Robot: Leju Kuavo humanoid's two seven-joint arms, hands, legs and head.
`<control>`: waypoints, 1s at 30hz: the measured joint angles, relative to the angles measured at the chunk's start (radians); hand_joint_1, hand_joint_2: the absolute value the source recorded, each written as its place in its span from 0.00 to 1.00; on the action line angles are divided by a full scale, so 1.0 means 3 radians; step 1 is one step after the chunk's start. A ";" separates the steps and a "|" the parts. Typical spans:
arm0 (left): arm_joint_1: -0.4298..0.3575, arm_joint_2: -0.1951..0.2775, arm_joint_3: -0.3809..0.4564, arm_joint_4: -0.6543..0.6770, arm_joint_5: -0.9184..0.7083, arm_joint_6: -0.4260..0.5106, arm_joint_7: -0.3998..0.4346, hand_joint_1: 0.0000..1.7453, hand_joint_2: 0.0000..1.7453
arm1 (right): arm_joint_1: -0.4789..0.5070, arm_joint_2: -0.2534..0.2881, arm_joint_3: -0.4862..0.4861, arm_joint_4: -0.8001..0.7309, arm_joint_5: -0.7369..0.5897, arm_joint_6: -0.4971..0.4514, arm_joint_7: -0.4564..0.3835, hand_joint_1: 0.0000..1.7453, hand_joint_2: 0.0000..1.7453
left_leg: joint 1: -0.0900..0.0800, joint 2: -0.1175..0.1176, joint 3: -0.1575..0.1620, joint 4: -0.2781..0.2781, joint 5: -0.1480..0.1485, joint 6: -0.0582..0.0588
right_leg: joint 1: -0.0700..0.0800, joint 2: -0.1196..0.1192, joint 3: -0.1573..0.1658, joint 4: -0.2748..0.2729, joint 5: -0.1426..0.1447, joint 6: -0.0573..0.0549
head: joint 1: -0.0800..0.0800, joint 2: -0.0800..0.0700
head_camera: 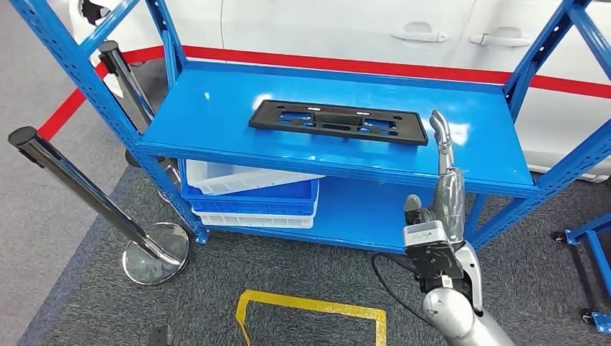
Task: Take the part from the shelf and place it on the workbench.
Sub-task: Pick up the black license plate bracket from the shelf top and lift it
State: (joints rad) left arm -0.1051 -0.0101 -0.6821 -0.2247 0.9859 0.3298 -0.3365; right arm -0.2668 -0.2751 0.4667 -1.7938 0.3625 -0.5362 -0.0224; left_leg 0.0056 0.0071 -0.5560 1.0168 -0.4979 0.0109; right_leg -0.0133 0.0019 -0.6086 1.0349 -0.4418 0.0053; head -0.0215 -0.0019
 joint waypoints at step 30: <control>0.0000 0.0005 -0.0002 0.0000 0.0006 -0.0002 -0.0049 0.00 0.00 | 0.0066 0.0000 0.0000 -0.0001 -0.0024 0.0115 -0.0012 0.00 1.00 | -0.0005 -0.0024 0.0071 -0.0034 -0.0044 0.0006 | -0.0003 0.0013 -0.0014 0.0008 0.0005 0.0010 | -0.0016 0.0000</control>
State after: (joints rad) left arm -0.1052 -0.0086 -0.6827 -0.2247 0.9876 0.3293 -0.3512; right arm -0.2469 -0.2751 0.4666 -1.7942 0.3552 -0.5017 -0.0261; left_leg 0.0042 -0.0002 -0.5346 1.0067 -0.5109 0.0125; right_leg -0.0142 0.0059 -0.6129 1.0371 -0.4404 0.0082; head -0.0262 -0.0019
